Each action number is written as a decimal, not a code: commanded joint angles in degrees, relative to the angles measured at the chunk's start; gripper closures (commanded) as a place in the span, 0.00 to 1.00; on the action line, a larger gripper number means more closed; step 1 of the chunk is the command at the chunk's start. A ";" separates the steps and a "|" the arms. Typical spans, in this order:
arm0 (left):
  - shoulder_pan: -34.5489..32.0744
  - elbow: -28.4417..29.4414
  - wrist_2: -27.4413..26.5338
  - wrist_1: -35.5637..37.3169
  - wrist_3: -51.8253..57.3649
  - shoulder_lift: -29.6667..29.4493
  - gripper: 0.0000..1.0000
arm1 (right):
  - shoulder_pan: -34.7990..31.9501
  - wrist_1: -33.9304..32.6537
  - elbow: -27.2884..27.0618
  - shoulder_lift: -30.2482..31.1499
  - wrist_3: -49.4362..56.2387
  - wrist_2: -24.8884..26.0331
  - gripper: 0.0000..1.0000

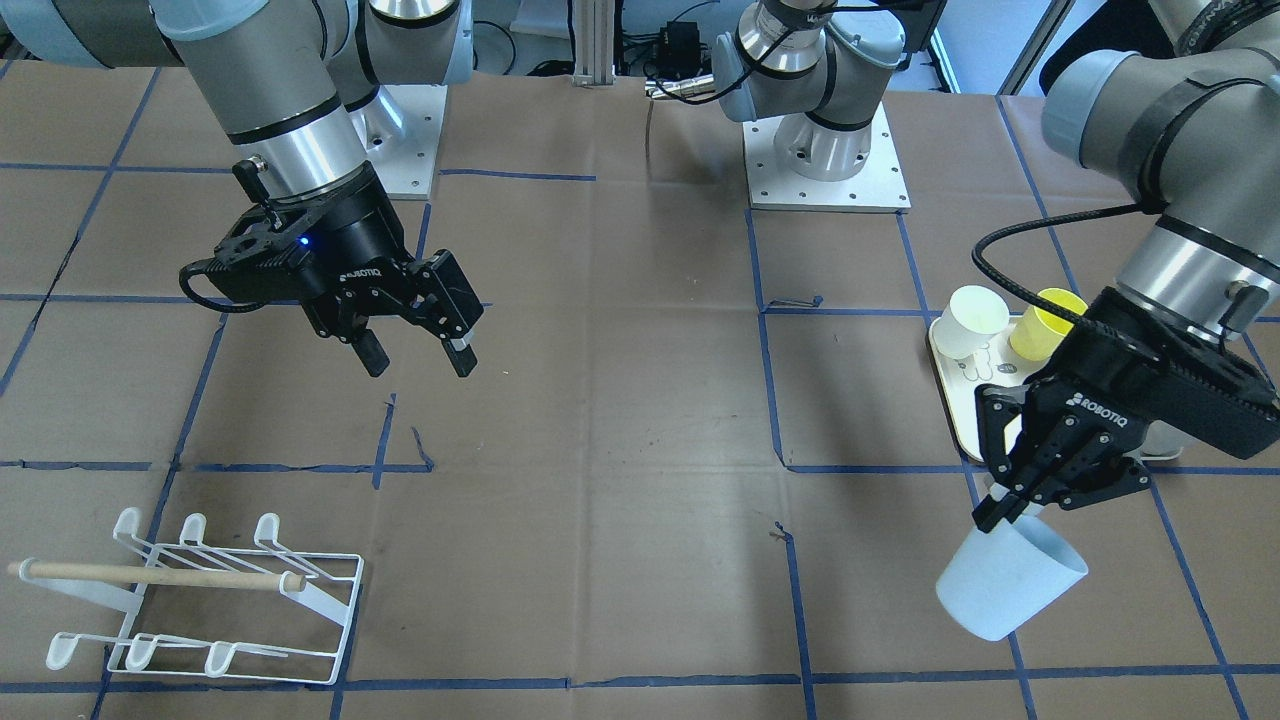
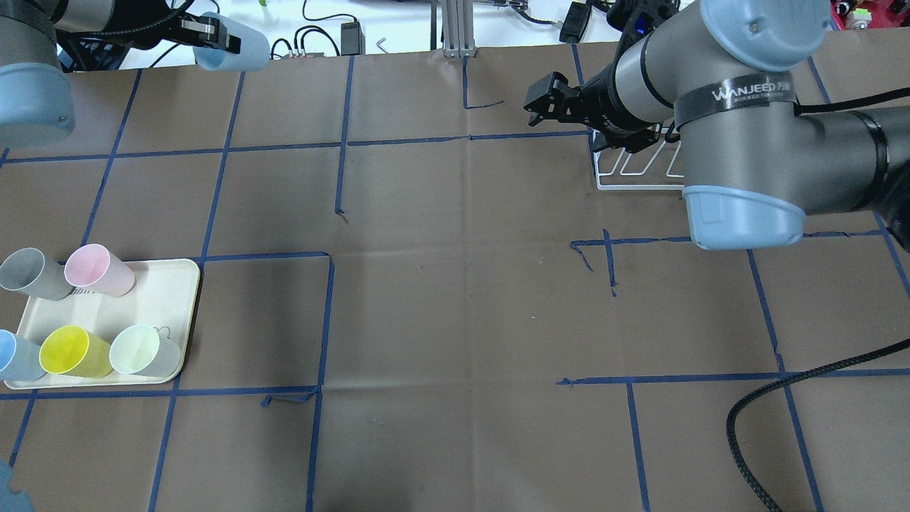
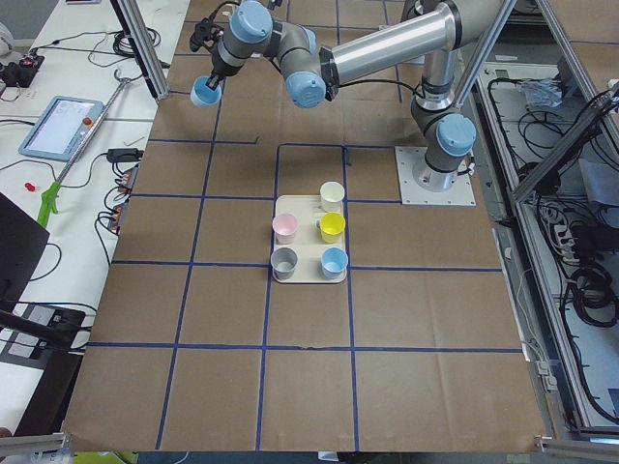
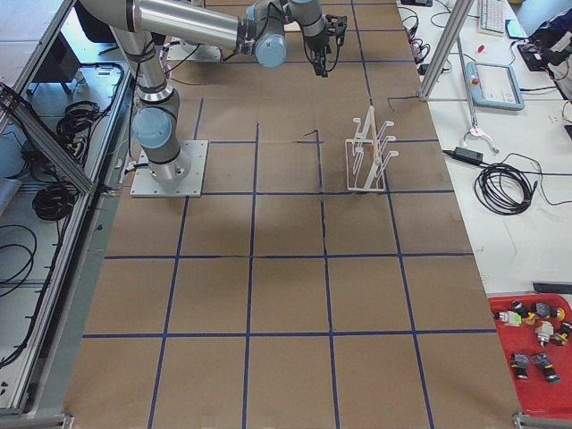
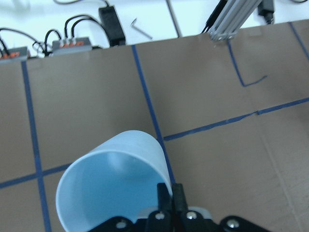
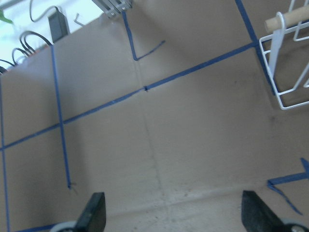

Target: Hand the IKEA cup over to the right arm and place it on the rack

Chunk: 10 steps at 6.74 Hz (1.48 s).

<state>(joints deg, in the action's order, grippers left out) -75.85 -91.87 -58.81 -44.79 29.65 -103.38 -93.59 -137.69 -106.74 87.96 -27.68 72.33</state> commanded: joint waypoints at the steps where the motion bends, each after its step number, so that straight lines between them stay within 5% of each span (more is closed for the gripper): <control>1: -3.86 -10.03 8.30 26.55 -0.02 -0.94 1.00 | -0.02 -15.85 -2.93 -0.68 -15.99 -6.82 0.00; 3: -4.31 -18.58 17.78 45.66 -0.46 -4.96 1.00 | -0.02 -33.85 -7.14 -1.99 -33.91 -12.27 0.01; 6: -6.75 -18.96 30.56 65.38 -7.65 -12.70 1.00 | -0.02 -57.19 -9.45 -7.61 -62.10 -12.13 0.00; 8: -10.62 -19.40 29.98 78.66 -15.03 -16.57 1.00 | -0.54 -57.25 -10.60 -11.12 -61.36 -12.03 0.00; 10: -11.25 -19.40 29.72 82.05 -18.13 -17.38 1.00 | -2.30 -57.08 -10.07 -12.55 -57.00 -12.22 0.00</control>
<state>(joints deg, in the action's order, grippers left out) -86.65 -111.22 -28.98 35.34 12.90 -120.30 -95.24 -194.82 -117.05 76.17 -87.85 60.19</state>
